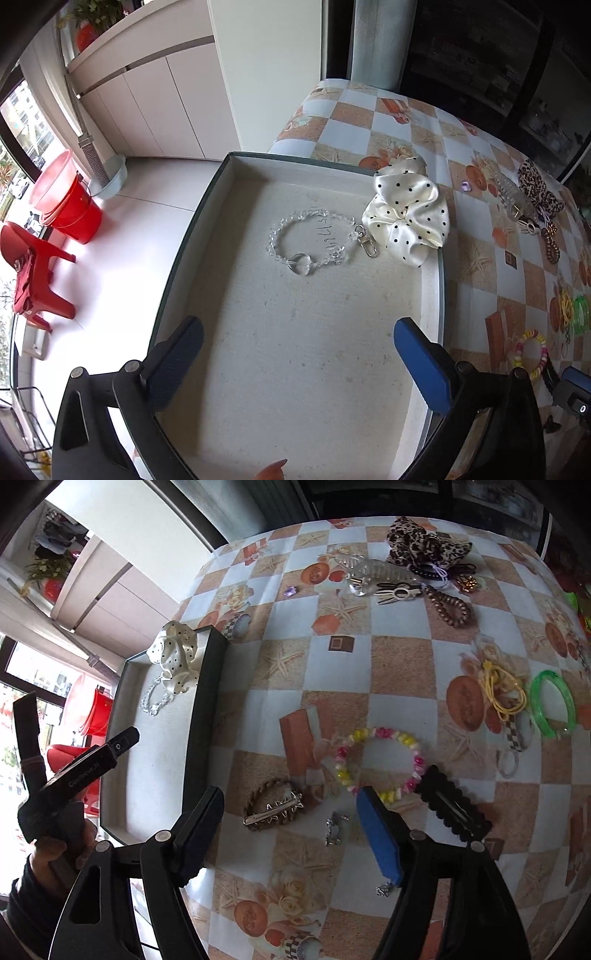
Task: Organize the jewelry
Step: 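Grasp the pink-and-yellow beaded bracelet with the left tool while the right tool grasps the green bangle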
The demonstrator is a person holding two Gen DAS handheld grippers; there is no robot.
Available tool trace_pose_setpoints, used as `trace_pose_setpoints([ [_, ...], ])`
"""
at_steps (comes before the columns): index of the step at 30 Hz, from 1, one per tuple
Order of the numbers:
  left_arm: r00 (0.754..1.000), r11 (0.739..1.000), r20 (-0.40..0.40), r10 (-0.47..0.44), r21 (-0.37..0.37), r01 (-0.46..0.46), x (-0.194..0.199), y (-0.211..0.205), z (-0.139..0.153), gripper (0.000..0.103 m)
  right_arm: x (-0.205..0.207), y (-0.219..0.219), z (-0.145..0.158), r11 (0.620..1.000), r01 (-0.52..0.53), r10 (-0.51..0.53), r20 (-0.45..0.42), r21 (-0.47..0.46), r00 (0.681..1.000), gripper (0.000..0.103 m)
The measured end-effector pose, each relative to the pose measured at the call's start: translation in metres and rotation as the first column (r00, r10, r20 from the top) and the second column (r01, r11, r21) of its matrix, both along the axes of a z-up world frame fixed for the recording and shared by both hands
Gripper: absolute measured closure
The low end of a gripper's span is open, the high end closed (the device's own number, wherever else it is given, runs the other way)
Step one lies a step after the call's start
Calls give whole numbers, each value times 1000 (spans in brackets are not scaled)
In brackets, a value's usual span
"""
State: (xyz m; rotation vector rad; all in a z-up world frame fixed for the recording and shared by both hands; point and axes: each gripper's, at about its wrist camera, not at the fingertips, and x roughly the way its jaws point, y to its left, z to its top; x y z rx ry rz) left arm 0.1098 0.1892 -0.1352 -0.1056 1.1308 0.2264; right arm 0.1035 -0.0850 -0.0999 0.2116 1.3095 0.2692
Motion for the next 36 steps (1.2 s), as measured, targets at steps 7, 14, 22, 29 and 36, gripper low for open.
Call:
trace_pose_setpoints([
  [7,997,994,14,-71,81,70,-3,-35,3,0,-15,-32,-1,998,67,-67,-11,-12,998,21],
  [14,987,987,-15,-160,12,160,-8,-76,1,0,-33,-73,-1,988,151,-151,-5,-11,989,9],
  [22,960,961,-44,-276,-3,276,-15,-138,2,0,-49,-113,-5,975,222,-221,10,-22,975,9],
  [29,935,938,-71,-347,-21,347,-19,-167,-7,0,-54,-138,-17,969,242,-245,-44,-58,969,9],
  [36,923,928,-95,-372,-58,368,-1,-191,-22,0,-49,-172,-22,955,281,-288,-64,-95,955,9],
])
